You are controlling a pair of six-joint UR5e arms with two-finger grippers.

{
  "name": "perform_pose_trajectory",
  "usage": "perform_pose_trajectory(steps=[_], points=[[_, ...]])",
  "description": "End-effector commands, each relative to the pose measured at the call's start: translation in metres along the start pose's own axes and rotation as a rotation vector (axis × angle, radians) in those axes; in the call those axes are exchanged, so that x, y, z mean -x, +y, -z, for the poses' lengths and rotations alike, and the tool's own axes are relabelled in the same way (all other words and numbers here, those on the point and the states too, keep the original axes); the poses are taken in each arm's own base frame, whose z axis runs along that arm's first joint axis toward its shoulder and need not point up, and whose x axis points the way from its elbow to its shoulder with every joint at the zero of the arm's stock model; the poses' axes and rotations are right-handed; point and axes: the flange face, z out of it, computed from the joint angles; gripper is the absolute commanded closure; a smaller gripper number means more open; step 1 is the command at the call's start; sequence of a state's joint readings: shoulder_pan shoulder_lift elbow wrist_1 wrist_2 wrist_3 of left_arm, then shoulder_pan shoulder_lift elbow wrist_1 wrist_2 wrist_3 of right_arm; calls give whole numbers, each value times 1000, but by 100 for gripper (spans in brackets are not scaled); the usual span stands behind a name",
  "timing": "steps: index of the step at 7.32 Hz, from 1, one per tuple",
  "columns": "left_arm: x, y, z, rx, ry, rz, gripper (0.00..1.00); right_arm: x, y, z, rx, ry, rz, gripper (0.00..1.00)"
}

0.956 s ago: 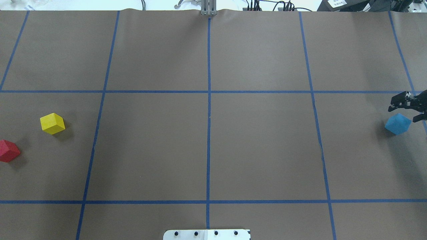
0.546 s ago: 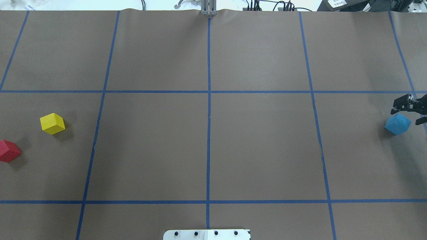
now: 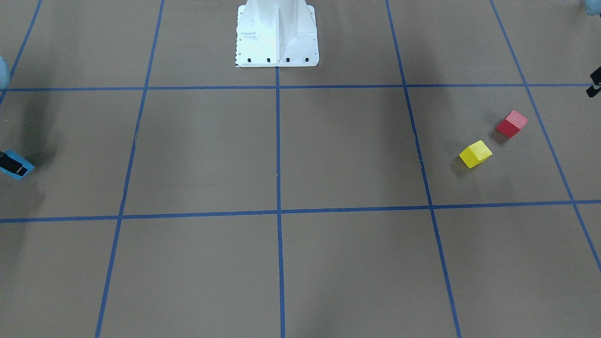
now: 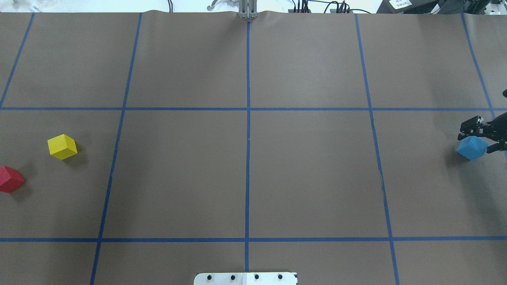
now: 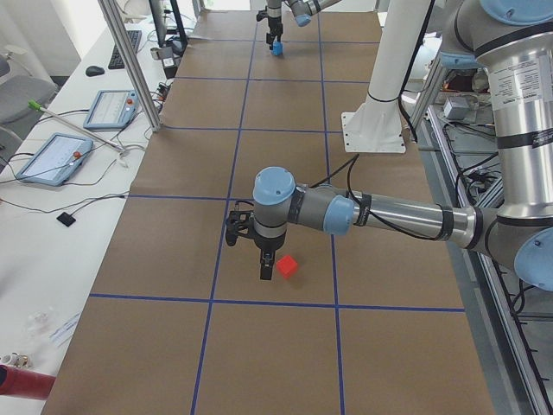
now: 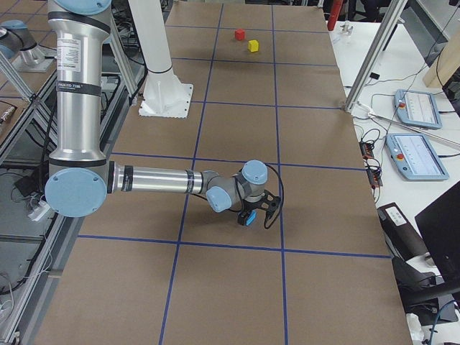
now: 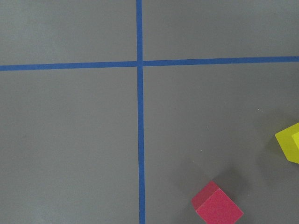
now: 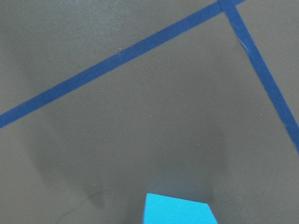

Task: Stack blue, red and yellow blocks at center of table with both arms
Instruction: 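Lift the blue cube with the right gripper and carry it to table center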

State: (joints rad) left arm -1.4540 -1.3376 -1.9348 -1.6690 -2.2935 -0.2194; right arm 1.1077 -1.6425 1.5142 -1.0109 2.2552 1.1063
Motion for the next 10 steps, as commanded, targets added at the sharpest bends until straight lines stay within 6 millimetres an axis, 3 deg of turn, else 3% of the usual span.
perform_pose_trajectory(steps=[1,2,3,4,5,6,8,9,10], points=[[0,0,0,-1,1,1,0,-6,8,2,3,2,5,17],[0,0,0,-1,1,1,0,-9,9,1,4,5,4,37],[-1,1,1,-1,1,1,0,-9,9,2,3,6,2,75],[-1,0,1,-2,2,0,0,-4,9,2,2,2,7,100],[-1,1,1,-1,1,1,0,10,8,9,1,-16,22,100],[-1,0,1,-2,2,0,0,47,12,24,6,-27,29,100],[-5,-1,5,-10,3,-7,0,213,10,93,18,-2,28,100],[-6,-2,6,-14,6,-13,0,282,32,105,35,-12,85,100],[-9,-7,8,-20,6,-20,0,338,66,103,48,-40,169,100]])
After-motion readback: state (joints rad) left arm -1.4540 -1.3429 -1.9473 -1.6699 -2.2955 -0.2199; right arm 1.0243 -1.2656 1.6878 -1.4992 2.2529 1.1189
